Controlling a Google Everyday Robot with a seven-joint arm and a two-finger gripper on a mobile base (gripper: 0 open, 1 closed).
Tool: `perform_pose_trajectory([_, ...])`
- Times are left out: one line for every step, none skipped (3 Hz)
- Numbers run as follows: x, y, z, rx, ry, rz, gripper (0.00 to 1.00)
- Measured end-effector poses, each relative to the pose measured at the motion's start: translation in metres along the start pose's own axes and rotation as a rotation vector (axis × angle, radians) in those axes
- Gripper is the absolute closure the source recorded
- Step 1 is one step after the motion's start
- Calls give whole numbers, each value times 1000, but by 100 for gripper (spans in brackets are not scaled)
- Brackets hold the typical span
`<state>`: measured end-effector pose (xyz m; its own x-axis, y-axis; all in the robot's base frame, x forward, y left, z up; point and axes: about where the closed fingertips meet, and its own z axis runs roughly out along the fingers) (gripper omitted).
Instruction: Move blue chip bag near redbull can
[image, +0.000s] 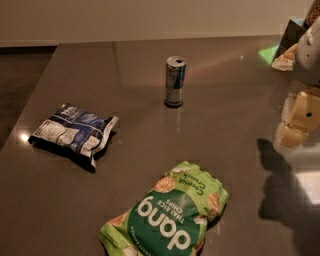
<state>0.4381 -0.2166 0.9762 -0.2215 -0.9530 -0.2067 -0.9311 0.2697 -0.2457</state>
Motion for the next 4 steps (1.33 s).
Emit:
perform_pose_trajectory([0, 0, 0, 0, 0, 0, 0])
perform_pose_trajectory([-12, 0, 2, -15, -23, -18, 0])
perform_pose_trajectory([-40, 3, 13, -33, -70, -60, 0])
perform_pose_trajectory([-91, 9, 39, -63, -132, -130, 0])
